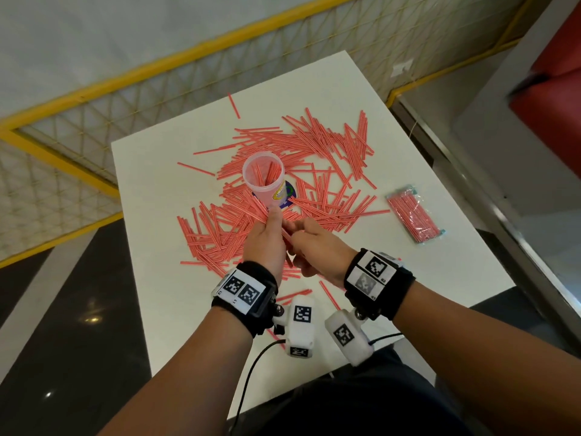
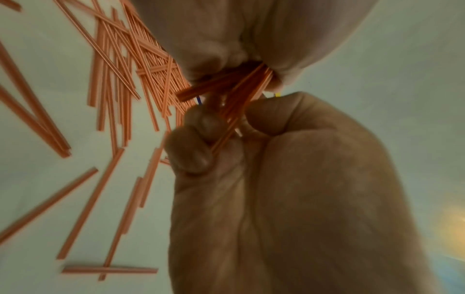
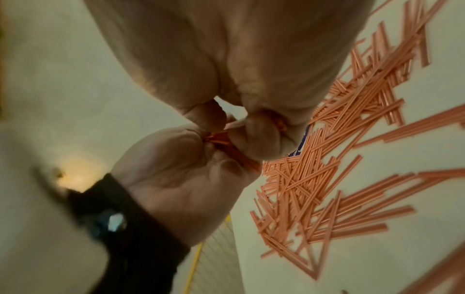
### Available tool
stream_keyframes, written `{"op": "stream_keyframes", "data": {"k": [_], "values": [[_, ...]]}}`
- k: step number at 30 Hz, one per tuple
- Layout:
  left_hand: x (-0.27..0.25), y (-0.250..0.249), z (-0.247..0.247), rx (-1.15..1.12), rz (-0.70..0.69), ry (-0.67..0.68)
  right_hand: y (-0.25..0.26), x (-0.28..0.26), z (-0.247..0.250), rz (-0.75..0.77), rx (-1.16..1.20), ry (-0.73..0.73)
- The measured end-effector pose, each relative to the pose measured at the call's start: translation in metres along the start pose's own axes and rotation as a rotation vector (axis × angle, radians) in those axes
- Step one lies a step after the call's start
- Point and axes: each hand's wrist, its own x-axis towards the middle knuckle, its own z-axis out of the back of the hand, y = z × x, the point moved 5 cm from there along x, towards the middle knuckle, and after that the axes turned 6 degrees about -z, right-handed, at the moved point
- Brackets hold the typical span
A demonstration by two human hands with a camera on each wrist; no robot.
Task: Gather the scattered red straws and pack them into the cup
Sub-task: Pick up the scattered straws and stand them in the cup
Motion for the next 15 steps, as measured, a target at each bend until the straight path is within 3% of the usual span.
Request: {"op": "stream_keyframes", "data": {"k": [3,5,7,9,10,15], "values": [[0.005,-0.004,-0.003,-0.104,0.009,0.071,0.003,0.001,0.012,-0.01,0.155,0.016],[0.007,-0.008,0.0,-0.26,0.03,0.088,-0.003,0.002,0.035,0.006,0.074,-0.026],[0.008,-0.013,0.008,-0.339,0.055,0.102,-0.022,0.001,0.07,0.06,-0.465,-0.172],[0.008,-0.013,0.019,-0.274,0.04,0.116,-0.053,-0.001,0.098,0.054,-1.056,-0.266],[0.008,-0.013,0.024,-0.218,0.02,0.125,-0.07,-0.003,0.107,0.033,-1.239,-0.274],[0.002,0.0,0.035,0.143,-0.065,0.207,-0.136,-0.012,0.114,-0.034,-1.494,-0.315]]}}
